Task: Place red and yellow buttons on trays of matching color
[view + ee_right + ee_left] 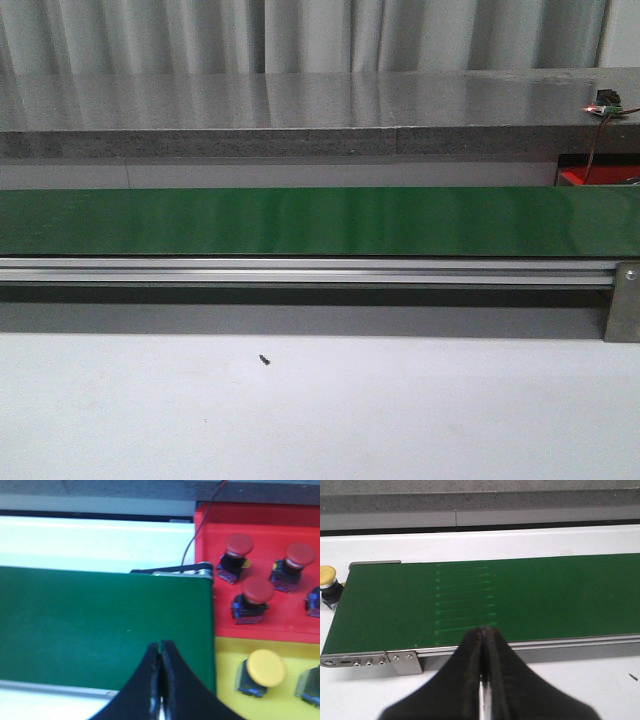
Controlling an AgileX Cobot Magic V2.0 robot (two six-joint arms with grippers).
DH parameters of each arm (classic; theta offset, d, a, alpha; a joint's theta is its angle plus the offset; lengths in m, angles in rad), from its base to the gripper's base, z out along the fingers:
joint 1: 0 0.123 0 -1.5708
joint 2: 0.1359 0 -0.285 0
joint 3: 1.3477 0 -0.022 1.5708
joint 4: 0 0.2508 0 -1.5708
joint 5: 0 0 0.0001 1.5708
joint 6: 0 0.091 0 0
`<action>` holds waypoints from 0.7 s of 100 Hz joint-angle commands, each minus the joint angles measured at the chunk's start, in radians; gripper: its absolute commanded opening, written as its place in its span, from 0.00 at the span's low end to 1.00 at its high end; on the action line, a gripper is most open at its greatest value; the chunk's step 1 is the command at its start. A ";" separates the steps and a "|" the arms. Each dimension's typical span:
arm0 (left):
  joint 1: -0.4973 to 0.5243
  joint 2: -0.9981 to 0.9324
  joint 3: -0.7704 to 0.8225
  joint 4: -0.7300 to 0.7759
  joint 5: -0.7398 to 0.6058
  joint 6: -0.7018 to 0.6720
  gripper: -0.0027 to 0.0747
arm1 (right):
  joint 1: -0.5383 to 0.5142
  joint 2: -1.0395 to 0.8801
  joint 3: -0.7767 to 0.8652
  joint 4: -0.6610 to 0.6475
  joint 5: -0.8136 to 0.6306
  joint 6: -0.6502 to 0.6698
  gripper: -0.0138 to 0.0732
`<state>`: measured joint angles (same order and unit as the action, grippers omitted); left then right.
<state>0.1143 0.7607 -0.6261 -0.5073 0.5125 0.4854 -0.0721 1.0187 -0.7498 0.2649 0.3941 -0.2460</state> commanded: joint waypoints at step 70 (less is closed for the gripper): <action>-0.005 -0.004 -0.028 -0.031 -0.060 0.000 0.01 | 0.066 -0.520 0.268 0.011 -0.086 0.006 0.02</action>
<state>0.1143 0.7607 -0.6261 -0.5088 0.5125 0.4854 -0.0077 0.5701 -0.4754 0.2657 0.3610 -0.2399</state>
